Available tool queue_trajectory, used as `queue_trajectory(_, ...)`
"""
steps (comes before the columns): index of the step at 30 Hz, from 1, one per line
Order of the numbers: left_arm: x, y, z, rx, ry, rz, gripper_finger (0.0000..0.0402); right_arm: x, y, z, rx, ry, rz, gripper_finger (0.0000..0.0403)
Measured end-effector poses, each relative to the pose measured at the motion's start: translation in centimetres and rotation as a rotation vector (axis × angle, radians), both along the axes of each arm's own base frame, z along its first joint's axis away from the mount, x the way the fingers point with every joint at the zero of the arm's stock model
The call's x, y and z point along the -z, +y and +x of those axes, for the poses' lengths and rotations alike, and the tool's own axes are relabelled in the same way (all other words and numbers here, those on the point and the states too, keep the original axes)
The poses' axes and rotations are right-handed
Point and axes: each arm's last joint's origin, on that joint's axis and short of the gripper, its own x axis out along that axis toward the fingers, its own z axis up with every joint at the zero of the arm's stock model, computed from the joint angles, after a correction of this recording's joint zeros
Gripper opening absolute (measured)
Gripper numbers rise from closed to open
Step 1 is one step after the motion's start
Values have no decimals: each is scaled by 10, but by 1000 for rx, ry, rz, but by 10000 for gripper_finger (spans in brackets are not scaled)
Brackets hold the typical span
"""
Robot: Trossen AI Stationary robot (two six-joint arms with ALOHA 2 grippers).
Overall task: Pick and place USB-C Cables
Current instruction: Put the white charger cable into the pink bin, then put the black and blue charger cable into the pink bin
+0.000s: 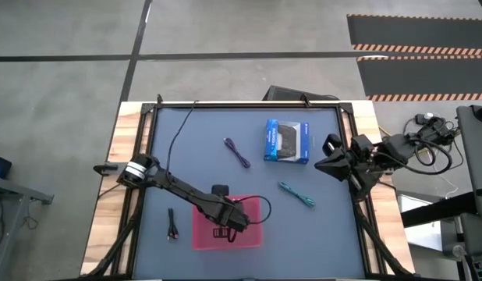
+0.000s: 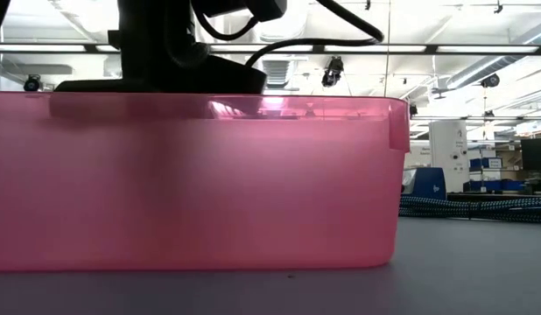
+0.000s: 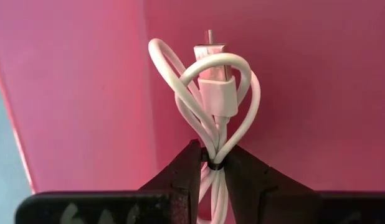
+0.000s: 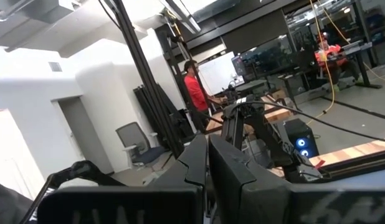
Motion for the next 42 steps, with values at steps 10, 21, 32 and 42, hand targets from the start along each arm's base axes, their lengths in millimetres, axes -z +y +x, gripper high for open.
queue_trajectory(10, 0, 0, 0, -2, 2, 0, 52, 2, 2, 3, -2, 13, 0, 9)
queue_trajectory(21, 0, 1, -1, -4, 7, 3, 147, 4, 3, 6, -7, 29, 14, 9)
queue_trajectory(32, -34, 3, -8, 23, -62, -36, 166, 4, 3, 7, -19, 39, 62, 9)
queue_trajectory(42, -109, 16, -36, -72, -273, -114, 166, 12, 9, 18, -40, 112, 144, 9)
